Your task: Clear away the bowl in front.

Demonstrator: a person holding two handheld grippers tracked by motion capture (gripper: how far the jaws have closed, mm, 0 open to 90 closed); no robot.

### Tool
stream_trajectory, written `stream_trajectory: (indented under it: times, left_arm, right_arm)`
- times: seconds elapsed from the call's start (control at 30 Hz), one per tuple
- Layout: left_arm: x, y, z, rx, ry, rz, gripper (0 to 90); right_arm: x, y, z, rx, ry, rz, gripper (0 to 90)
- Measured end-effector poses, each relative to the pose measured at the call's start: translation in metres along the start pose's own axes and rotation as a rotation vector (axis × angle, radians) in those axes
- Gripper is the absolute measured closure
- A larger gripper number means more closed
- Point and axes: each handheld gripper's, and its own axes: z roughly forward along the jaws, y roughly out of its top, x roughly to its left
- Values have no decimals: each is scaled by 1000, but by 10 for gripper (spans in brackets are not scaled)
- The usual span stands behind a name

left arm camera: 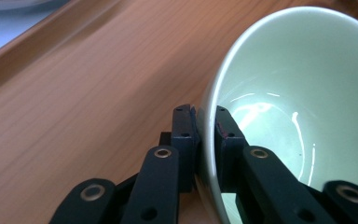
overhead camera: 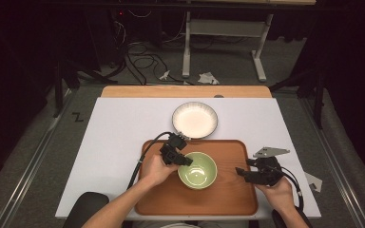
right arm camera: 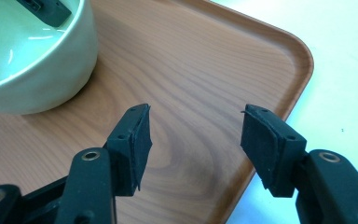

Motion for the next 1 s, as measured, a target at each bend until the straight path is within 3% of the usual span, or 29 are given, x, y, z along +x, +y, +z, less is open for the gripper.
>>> stream_trajectory:
  times: [0.2,0.3,0.57,0.73,0.77,1.0]
  left_arm:
    - [-1,0,0,5,-3,5,783]
    - [-3,0,1,18,13,31,718]
    - [-6,1,-3,4,19,28,589]
    - [-6,1,-13,-27,30,11,531]
    - [-8,1,-20,-53,35,7,524]
    - [-14,0,-44,-128,55,20,518]
  right_arm:
    - [0,0,0,-1,0,0,429]
    - [0,0,0,-1,-1,-3,429]
    - [0,0,0,-1,-1,1,429]
    - [0,0,0,-1,0,1,429]
    - [0,0,0,-1,0,1,429]
    - [0,0,0,0,-1,-1,430]
